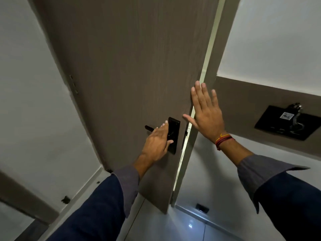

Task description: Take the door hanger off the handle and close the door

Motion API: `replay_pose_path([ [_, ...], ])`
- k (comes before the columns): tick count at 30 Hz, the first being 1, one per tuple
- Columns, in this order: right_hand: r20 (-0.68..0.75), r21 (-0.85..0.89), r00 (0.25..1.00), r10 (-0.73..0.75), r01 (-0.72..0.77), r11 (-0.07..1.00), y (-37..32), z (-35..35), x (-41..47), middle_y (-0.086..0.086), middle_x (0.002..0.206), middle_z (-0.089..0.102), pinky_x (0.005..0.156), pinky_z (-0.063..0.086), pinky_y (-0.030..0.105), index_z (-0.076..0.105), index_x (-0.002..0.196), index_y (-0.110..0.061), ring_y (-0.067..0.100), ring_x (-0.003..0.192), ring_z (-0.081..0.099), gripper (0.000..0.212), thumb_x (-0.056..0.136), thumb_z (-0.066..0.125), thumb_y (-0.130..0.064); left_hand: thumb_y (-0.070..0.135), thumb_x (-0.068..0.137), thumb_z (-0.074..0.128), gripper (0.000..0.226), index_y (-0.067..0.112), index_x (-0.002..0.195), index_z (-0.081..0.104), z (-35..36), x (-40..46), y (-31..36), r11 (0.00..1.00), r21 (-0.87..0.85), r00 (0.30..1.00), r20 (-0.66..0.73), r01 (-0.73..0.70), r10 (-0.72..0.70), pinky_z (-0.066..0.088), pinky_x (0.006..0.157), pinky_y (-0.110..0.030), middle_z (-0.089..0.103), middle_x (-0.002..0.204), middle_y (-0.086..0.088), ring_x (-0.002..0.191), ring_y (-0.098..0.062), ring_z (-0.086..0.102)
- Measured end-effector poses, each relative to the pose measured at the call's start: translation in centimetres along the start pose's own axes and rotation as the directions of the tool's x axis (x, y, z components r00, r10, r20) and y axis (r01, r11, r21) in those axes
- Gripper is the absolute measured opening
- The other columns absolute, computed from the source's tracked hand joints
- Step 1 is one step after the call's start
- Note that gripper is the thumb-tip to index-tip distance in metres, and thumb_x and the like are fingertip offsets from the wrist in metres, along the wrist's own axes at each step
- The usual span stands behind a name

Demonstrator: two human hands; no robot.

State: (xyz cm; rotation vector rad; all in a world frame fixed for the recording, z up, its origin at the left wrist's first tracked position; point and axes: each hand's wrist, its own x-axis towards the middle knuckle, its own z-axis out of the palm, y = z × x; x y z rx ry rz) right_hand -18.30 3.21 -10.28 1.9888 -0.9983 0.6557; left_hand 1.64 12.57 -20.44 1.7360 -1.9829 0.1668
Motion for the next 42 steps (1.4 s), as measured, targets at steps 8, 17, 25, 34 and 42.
replay_pose_path([
  [8, 0.065, -0.184, 0.998, 0.023, -0.010, 0.983, 1.6, 2.6, 3.5, 0.025, 0.172, 0.009, 0.129, -0.013, 0.048, 0.009, 0.163, 0.004, 0.038, 0.161, 0.010, 0.109, 0.094, 0.059, -0.063, 0.045, 0.093, 0.064, 0.086, 0.004, 0.154, 0.020, 2.8, 6.5, 0.0, 0.997, 0.011, 0.995, 0.050, 0.083, -0.083, 0.051, 0.101, -0.043, 0.057, 0.141, -0.020, 0.123, -0.035, 0.061],
  [17, 0.110, -0.281, 0.994, 0.013, 0.019, 0.960, 1.4, 2.8, 5.2, 0.024, 0.172, 0.007, 0.127, -0.014, 0.054, 0.041, 0.149, 0.012, 0.037, 0.161, 0.008, 0.085, 0.094, 0.064, -0.049, 0.047, 0.096, 0.058, 0.085, 0.002, 0.155, 0.017, 3.5, 8.8, 0.2, 0.993, 0.078, 0.991, 0.093, 0.085, -0.093, 0.051, 0.099, -0.045, 0.050, 0.148, -0.022, 0.125, -0.036, 0.057],
  [25, 0.149, -0.420, 0.989, 0.001, 0.062, 0.905, 0.4, 2.9, 6.7, 0.024, 0.168, 0.027, 0.124, 0.004, 0.057, 0.072, 0.111, -0.001, 0.035, 0.159, 0.022, 0.025, 0.100, 0.050, -0.001, 0.046, 0.097, 0.056, 0.085, -0.002, 0.155, 0.014, 4.5, 10.7, 0.3, 0.989, 0.120, 0.989, 0.113, 0.086, -0.100, 0.048, 0.103, -0.046, 0.048, 0.148, -0.025, 0.130, -0.040, 0.054],
  [34, 0.163, -0.231, 0.985, 0.059, -0.020, 0.973, 0.6, 0.4, 6.6, 0.027, 0.172, 0.009, 0.130, -0.003, 0.053, 0.048, 0.144, 0.014, 0.037, 0.162, 0.005, 0.054, 0.098, 0.044, -0.015, 0.043, 0.099, 0.053, 0.080, -0.003, 0.154, 0.017, 2.2, 11.6, 0.2, 0.968, 0.250, 0.983, 0.173, 0.023, -0.068, 0.029, 0.119, -0.051, 0.034, 0.156, -0.026, 0.148, -0.038, 0.028],
  [42, 0.012, -0.068, 0.989, 0.144, -0.143, 0.987, 6.3, -7.2, 9.4, 0.024, 0.172, 0.009, 0.129, 0.018, 0.056, 0.021, 0.161, 0.006, 0.038, 0.162, 0.009, 0.083, 0.092, 0.049, -0.028, 0.048, 0.097, 0.048, 0.084, 0.001, 0.157, 0.011, -10.1, 17.0, 4.8, 0.971, 0.224, 0.976, -0.181, -0.079, 0.121, 0.020, 0.123, -0.053, 0.005, 0.167, -0.019, 0.155, -0.031, 0.005],
])
